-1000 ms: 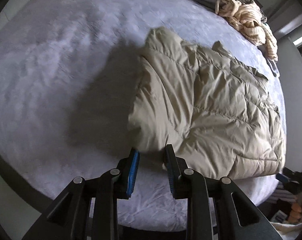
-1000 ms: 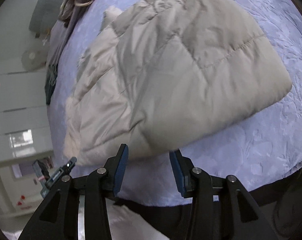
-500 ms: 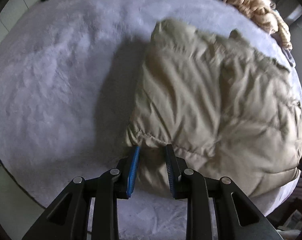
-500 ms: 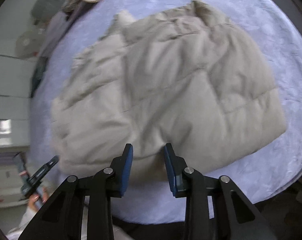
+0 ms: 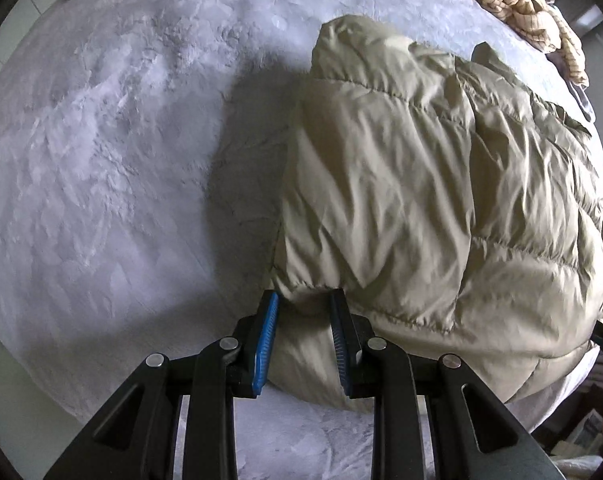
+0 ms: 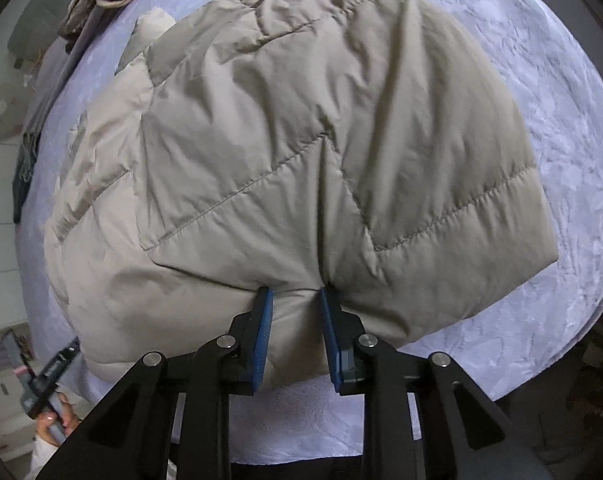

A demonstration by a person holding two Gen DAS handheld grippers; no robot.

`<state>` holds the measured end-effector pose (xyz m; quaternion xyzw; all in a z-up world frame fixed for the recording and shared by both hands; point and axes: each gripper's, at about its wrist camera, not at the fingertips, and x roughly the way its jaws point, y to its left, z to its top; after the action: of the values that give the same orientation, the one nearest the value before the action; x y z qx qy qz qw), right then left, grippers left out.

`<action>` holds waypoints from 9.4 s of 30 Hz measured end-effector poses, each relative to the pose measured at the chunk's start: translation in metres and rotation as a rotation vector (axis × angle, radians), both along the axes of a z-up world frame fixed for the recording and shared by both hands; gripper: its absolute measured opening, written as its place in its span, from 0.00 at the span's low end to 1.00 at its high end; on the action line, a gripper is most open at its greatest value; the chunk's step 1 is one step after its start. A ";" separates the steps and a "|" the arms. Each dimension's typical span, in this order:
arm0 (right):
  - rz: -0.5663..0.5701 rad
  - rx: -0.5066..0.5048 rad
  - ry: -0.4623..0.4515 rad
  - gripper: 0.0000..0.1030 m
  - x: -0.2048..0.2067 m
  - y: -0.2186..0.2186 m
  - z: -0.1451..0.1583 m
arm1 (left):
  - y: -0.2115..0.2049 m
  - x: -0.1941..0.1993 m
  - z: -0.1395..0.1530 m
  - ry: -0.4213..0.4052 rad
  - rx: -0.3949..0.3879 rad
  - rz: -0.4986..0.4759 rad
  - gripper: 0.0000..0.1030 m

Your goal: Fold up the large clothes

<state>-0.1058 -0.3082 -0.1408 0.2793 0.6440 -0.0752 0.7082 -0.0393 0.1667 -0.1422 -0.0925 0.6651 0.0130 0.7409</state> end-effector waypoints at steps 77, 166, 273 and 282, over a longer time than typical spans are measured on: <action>-0.110 0.335 -0.302 0.10 0.097 0.049 0.033 | -0.404 0.120 0.066 0.207 -0.813 -0.547 0.74; -0.043 0.184 -0.259 0.49 0.024 -0.053 0.038 | -0.419 0.109 0.086 -0.315 -0.060 -0.523 0.81; 0.123 0.640 -0.229 0.46 0.147 -0.080 -0.002 | -0.310 0.115 0.015 -0.025 -0.700 -0.311 0.77; 0.140 0.606 -0.370 0.45 0.230 -0.024 0.052 | -0.238 0.208 0.051 -0.145 -0.679 -0.313 0.77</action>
<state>0.1238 -0.3323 -0.0886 0.4405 0.5154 0.2198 0.7014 0.1691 -0.0715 -0.0913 -0.2306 0.5833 -0.3278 0.7065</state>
